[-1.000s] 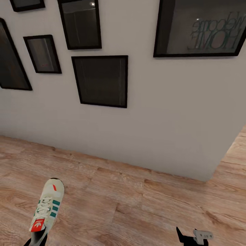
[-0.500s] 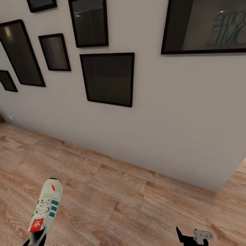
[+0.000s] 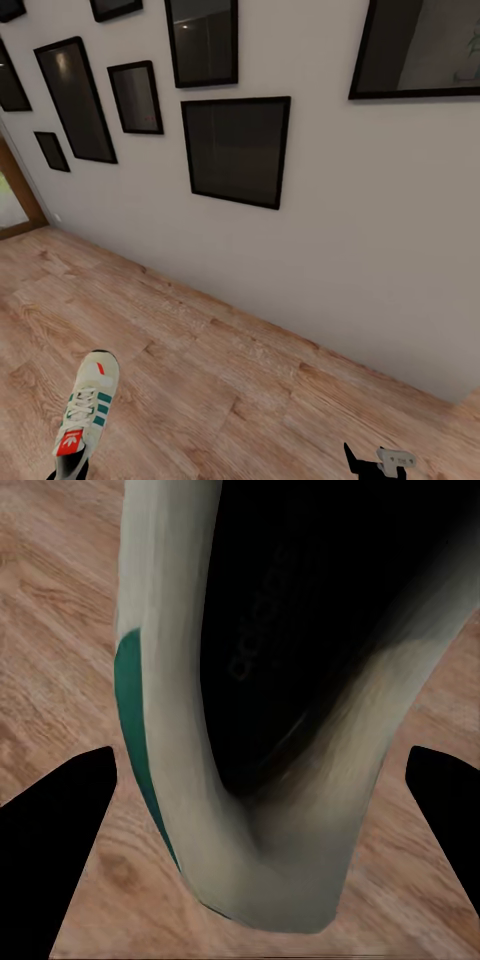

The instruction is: Pick up the two gym shoes and the two sandals from the corridor floor and place them onto the hallstand (shoe rack) in the corridor, making sure they are on the rack and not on the floor. Arrange them so the two gym shoes are next to each other and the two sandals are next to each other.

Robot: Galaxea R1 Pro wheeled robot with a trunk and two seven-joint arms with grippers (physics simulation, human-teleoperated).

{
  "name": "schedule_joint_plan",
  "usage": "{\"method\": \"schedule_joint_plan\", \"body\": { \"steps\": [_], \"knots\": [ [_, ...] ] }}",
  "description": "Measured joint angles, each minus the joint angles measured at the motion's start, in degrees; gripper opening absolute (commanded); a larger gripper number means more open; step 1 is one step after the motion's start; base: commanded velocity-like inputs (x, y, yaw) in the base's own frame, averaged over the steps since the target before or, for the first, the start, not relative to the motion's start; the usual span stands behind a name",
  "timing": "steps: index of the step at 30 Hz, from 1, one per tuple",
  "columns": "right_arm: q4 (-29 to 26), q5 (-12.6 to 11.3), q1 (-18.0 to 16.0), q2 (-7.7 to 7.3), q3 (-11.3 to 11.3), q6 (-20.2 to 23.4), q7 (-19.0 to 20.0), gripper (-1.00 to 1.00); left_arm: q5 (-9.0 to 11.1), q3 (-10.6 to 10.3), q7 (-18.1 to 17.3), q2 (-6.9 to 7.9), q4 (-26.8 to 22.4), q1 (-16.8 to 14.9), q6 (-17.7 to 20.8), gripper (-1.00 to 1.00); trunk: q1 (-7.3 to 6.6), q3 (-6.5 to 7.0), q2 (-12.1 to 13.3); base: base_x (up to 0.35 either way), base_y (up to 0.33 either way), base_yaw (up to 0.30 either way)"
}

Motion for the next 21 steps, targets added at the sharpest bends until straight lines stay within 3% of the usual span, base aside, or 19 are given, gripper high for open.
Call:
{"method": "schedule_joint_plan", "body": {
  "steps": [14,21],
  "knots": [
    [0.05,0.0,0.0,0.0,0.0,0.0,0.0,1.0,-0.05,-0.08,0.01,0.0,0.08,0.0,0.0,-1.0,0.0,-0.75,0.0,0.007,0.0,0.244],
    [0.06,0.0,0.0,0.0,0.0,0.0,0.0,1.0,0.04,0.0,0.02,0.0,0.08,0.0,0.0,-1.0,-0.03,-1.12,0.0,0.249,0.0,0.244]
  ]
}}
